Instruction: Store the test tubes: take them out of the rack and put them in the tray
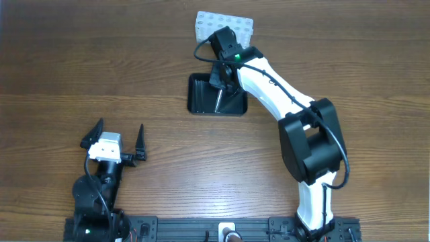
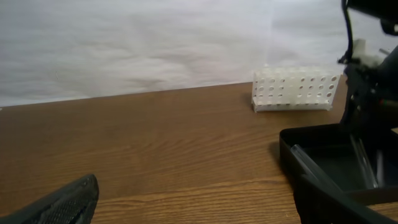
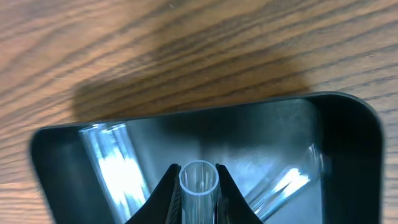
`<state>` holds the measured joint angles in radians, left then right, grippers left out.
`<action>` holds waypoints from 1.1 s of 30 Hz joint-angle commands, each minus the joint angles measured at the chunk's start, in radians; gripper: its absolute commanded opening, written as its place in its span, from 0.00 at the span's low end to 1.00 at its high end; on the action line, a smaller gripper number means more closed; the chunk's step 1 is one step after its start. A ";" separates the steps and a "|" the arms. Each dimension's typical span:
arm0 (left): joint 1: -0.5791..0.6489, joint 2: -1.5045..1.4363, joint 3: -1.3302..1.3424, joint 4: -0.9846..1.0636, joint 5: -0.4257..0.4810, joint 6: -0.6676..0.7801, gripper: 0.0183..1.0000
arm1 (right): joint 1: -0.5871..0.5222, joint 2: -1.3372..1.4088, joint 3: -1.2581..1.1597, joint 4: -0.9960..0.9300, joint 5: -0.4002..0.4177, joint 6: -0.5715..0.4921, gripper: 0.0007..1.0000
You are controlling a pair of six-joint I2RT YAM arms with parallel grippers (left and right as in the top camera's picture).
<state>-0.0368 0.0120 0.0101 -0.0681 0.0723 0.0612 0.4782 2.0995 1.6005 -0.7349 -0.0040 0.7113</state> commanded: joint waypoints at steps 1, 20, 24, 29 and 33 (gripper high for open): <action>0.007 -0.007 -0.004 -0.003 0.013 0.013 1.00 | -0.006 0.029 0.001 0.002 0.017 0.010 0.12; 0.007 -0.007 -0.004 -0.003 0.013 0.013 1.00 | -0.006 -0.080 0.002 0.001 0.010 -0.042 0.44; 0.007 -0.007 -0.004 -0.003 0.013 0.013 1.00 | -0.006 -0.194 0.002 -0.002 0.013 -0.111 0.49; 0.007 -0.007 -0.004 -0.003 0.013 0.013 1.00 | -0.012 -0.341 0.002 -0.013 0.129 -0.301 0.62; 0.007 -0.007 -0.004 -0.003 0.013 0.013 1.00 | -0.047 -0.464 0.001 -0.029 0.215 -0.436 0.80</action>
<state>-0.0368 0.0120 0.0101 -0.0681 0.0727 0.0612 0.4641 1.7061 1.5978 -0.7570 0.1135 0.4290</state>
